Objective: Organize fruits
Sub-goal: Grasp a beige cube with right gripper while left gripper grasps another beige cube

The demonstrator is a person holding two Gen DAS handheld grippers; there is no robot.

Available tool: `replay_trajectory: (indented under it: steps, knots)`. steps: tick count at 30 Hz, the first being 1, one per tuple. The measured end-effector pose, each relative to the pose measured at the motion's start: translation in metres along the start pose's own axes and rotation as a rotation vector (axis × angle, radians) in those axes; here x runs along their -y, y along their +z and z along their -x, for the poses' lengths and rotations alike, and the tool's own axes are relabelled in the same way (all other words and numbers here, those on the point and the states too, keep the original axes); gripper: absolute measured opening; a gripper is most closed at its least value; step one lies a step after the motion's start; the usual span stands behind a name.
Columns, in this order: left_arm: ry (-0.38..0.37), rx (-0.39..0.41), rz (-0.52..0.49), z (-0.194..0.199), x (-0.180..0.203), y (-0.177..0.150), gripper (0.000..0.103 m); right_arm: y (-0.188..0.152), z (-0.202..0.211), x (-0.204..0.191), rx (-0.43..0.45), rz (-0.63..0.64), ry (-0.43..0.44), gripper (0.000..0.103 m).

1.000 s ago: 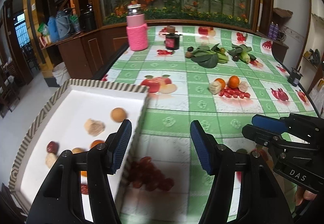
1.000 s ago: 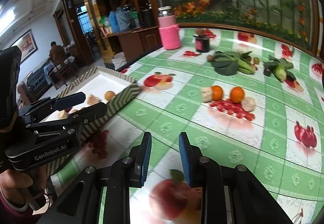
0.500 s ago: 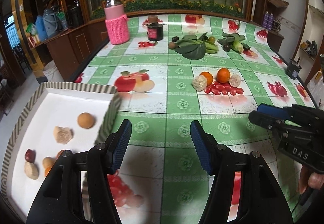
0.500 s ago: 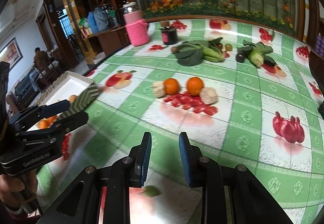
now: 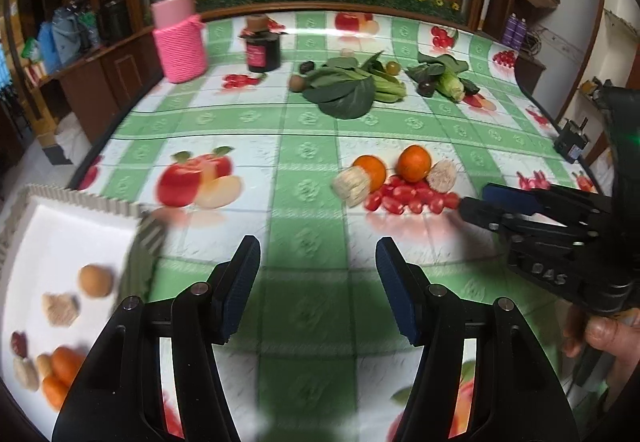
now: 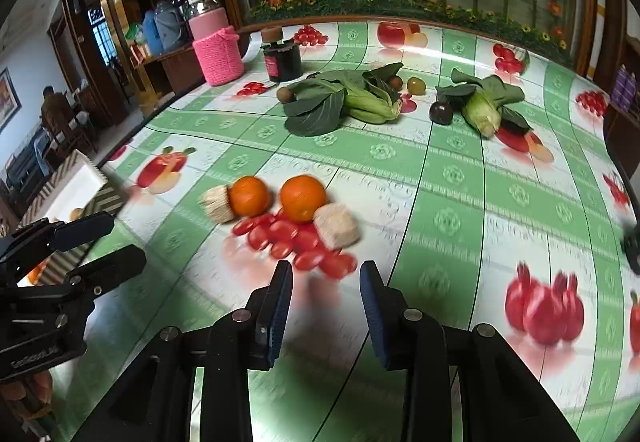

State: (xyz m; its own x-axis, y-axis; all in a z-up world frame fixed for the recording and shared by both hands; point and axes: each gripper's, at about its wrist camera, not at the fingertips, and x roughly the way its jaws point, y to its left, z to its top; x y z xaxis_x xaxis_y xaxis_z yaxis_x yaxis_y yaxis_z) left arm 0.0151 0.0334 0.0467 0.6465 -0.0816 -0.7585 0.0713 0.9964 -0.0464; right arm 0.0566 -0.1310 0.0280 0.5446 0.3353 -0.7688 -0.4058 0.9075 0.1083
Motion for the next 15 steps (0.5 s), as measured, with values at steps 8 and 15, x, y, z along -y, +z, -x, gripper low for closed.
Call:
replay_trajectory:
  steps: [8, 15]
  knots:
    - [-0.018, -0.021, -0.034, -0.029, 0.008, 0.019, 0.06, 0.016, -0.029, 0.015, -0.013, 0.012, 0.028, 0.034]
    - [-0.054, -0.066, -0.063, -0.055, 0.015, 0.026, 0.06, 0.019, -0.032, 0.023, 0.018, -0.003, 0.102, 0.026]
